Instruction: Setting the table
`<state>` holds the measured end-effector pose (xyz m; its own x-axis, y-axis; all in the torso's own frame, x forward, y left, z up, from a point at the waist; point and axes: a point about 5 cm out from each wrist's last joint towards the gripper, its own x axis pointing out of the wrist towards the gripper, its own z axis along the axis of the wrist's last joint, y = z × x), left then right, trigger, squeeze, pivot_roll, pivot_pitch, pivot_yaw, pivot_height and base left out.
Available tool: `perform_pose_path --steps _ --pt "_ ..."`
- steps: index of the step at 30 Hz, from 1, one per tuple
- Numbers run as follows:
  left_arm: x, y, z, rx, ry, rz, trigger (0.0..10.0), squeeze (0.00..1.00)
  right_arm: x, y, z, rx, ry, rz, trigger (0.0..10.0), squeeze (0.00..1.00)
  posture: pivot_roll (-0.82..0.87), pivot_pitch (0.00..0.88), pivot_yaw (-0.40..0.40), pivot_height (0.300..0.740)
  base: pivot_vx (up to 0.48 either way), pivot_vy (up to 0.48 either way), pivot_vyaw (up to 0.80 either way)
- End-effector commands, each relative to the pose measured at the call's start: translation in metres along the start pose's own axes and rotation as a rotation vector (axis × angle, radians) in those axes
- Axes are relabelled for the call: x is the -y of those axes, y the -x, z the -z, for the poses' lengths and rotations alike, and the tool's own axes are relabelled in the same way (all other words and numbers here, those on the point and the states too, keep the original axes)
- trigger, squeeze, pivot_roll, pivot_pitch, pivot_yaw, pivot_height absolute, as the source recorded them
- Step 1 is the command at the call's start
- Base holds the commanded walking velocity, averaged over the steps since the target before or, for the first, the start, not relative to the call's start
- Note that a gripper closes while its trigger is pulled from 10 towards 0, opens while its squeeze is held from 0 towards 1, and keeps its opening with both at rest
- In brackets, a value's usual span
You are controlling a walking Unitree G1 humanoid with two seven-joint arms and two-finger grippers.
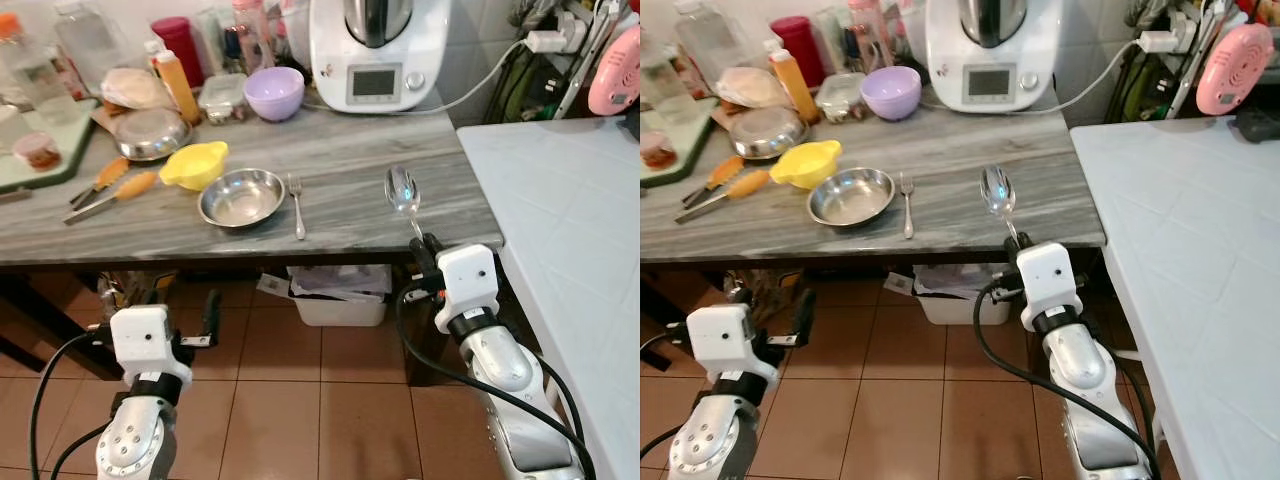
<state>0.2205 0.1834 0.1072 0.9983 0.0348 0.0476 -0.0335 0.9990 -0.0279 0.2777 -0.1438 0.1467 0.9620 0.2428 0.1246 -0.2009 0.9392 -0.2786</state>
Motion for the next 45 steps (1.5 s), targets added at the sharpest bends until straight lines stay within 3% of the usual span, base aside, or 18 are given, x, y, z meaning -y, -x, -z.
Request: perform_pose_path --steps 1,14,27,45 --pt "-0.003 0.001 -0.003 0.003 -0.016 -0.012 10.0 0.00 -0.002 -0.001 -0.010 0.051 0.008 -0.008 10.0 0.00 -0.13 0.107 0.128 0.740 0.000 0.000 0.00" --pt "0.011 -0.004 -0.003 -0.005 -0.009 0.084 10.0 0.00 0.002 -0.005 -0.009 0.039 0.002 0.031 10.0 0.00 -0.14 0.127 0.149 0.740 0.000 0.000 0.00" --pt "0.018 -0.006 -0.004 -0.012 0.008 0.153 10.0 0.00 0.000 -0.003 -0.006 0.022 -0.017 0.061 10.0 0.00 -0.14 0.127 0.159 0.740 0.000 0.000 0.44" --pt "0.024 -0.009 -0.005 -0.005 0.026 0.179 10.0 0.00 0.002 -0.005 -0.005 0.005 -0.042 0.075 10.0 0.00 -0.14 0.130 0.151 0.740 0.321 0.000 -0.18"
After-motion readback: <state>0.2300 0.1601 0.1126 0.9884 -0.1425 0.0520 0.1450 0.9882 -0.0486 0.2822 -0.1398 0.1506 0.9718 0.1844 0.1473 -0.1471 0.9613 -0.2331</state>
